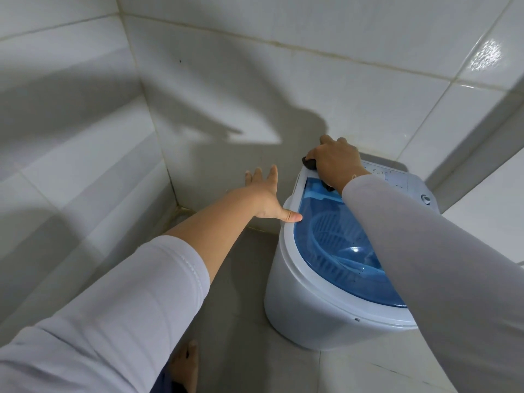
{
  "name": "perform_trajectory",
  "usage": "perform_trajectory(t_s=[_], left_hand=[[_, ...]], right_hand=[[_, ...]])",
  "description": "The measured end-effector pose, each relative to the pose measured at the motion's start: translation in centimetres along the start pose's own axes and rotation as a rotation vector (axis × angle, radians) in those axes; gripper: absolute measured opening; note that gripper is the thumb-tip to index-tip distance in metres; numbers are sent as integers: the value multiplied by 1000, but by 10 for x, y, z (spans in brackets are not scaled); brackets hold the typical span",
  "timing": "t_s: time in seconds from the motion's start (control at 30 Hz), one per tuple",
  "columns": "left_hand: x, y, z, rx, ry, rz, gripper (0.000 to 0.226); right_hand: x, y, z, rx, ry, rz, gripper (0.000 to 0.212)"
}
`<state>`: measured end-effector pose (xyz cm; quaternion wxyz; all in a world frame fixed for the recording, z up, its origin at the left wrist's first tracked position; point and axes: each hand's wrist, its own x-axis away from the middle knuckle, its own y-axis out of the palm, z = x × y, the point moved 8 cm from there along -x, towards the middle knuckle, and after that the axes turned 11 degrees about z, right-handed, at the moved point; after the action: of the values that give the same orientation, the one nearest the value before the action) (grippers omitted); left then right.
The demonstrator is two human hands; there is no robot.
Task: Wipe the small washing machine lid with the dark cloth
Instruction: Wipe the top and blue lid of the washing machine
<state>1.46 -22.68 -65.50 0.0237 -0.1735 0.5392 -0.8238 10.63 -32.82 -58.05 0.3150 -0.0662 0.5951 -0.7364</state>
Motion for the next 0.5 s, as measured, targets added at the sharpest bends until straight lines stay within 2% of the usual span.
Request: perform_trajectory(t_s=[0.33, 0.5], left_hand=[[2, 3, 0, 58, -5, 2, 133], [0, 4, 0, 112, 13, 2, 132]], right_hand=[[-18, 5, 7, 106, 96, -21, 34], [-20, 5, 25, 38, 174, -18, 32]])
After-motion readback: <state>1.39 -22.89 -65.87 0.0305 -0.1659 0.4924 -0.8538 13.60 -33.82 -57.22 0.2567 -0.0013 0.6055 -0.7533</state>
